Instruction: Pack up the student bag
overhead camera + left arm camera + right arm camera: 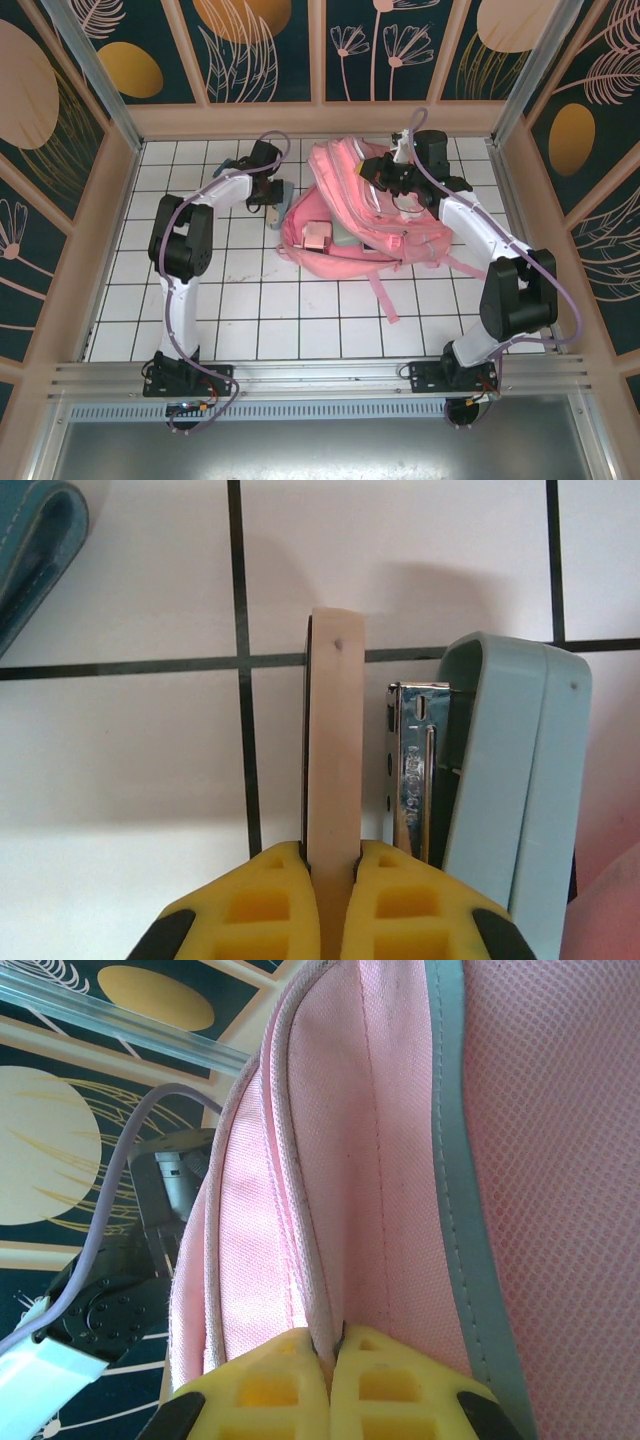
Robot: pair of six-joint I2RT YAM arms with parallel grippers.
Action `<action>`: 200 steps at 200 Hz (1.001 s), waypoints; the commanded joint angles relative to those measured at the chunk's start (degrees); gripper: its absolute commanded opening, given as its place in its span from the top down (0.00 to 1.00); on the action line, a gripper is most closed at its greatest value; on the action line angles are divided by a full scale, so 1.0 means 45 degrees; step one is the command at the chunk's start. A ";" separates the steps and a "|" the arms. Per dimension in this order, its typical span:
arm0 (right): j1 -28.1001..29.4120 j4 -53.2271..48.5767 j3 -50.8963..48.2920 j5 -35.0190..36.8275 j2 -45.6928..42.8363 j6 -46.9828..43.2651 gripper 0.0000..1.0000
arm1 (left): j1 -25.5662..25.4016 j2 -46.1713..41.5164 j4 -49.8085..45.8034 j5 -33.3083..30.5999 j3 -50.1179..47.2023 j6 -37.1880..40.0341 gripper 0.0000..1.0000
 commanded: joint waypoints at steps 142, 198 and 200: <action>0.0064 0.0904 0.0227 0.0018 -0.0624 0.0049 1.00 | -0.1040 -0.1432 0.0966 0.5662 0.0527 -0.0548 1.00; 0.0053 0.0867 -0.0101 0.0182 -0.0971 0.0073 1.00 | -0.1041 0.0444 -0.0633 0.5187 0.2497 0.0740 1.00; 0.0048 0.0860 -0.0108 0.0185 -0.0972 0.0077 1.00 | -0.1041 0.0503 -0.0722 0.5096 0.2576 0.0789 1.00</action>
